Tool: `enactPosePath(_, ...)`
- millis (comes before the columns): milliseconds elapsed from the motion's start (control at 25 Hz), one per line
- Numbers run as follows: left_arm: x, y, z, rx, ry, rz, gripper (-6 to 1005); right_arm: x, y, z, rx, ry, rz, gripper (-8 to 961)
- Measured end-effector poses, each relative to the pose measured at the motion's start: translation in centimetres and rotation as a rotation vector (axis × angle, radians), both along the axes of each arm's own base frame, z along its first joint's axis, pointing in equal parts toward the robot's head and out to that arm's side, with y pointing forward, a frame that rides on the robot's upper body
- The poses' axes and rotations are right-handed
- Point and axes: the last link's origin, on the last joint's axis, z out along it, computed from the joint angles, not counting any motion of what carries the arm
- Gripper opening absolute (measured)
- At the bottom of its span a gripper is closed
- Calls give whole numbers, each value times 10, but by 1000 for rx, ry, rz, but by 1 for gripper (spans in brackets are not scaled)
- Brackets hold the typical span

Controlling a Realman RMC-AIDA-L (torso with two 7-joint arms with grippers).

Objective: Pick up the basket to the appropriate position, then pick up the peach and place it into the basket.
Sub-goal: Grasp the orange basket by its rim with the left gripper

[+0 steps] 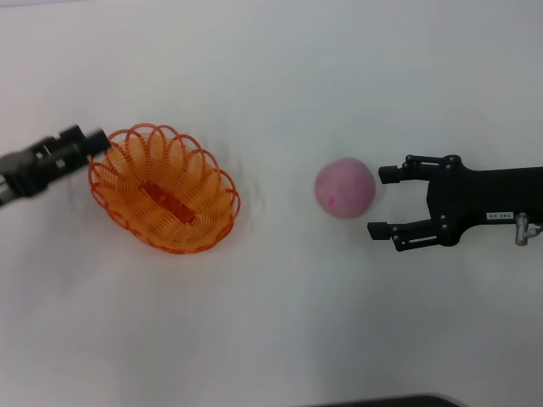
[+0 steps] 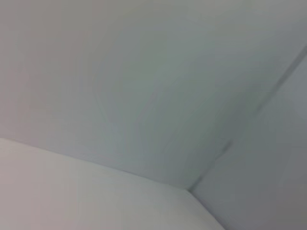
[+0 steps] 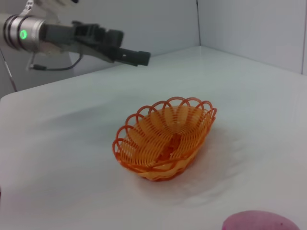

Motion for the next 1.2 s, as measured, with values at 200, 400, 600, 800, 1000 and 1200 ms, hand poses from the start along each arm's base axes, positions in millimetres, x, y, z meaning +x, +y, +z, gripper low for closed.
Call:
enactPosePath(200,-4,26,17,-4,25,114,888,-2,1,-1,-1,3,4,925)
enactPosePath(400,-1,53,29,-80,168,163,888,-3,1,-3,-10,0,7,925)
enactPosePath(600,14,73,31,-126,363,142,887,-3,0,-3,-12,-1,8,923)
enactPosePath(800,39,89,30,-147,565,75,887,-3,0,-4,-14,-3,8,920)
enactPosePath(1000,65,104,19,-214,774,-14,887,-3,0,-4,-15,-3,7,919)
enactPosePath(1200,79,113,7,-267,913,-59,888,-3,0,-5,-17,-1,6,919)
